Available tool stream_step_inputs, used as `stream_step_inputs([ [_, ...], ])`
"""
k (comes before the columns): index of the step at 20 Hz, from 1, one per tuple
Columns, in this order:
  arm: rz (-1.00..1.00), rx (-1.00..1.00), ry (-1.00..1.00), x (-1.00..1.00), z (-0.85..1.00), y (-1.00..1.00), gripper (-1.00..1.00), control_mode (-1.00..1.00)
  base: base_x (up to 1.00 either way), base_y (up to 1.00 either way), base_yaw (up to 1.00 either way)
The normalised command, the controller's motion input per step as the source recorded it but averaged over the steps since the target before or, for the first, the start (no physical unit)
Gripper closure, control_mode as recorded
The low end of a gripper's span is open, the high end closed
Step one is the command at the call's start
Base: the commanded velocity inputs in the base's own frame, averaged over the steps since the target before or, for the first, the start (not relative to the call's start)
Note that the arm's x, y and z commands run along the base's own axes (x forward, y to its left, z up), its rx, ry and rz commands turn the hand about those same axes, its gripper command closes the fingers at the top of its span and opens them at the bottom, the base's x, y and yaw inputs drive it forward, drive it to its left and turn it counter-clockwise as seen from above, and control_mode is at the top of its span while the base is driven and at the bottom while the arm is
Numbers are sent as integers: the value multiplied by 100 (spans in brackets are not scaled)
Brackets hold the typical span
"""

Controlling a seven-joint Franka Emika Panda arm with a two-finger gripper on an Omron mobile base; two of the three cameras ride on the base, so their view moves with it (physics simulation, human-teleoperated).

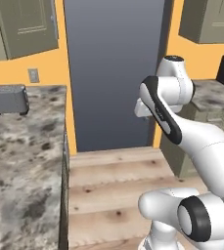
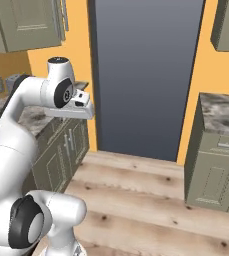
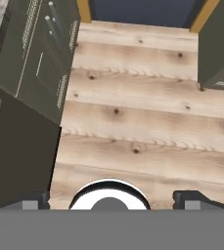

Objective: Close all open cabinet doors.

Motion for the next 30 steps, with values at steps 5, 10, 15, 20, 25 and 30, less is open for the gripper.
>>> stream_step_inputs([
  [5,0,0,0,0,0,0,-100,100,70,-35,-3],
  [10,0,0,0,0,0,0,-100,100,69,-37,0],
  [15,0,0,0,0,0,0,-100,100,70,-39,0],
  [20,0,0,0,0,0,0,-100,100,69,-37,0],
  [25,0,0,0,0,0,0,-100,100,72,-30,0],
  [30,0,0,0,0,0,0,-100,100,80,-3,2],
])
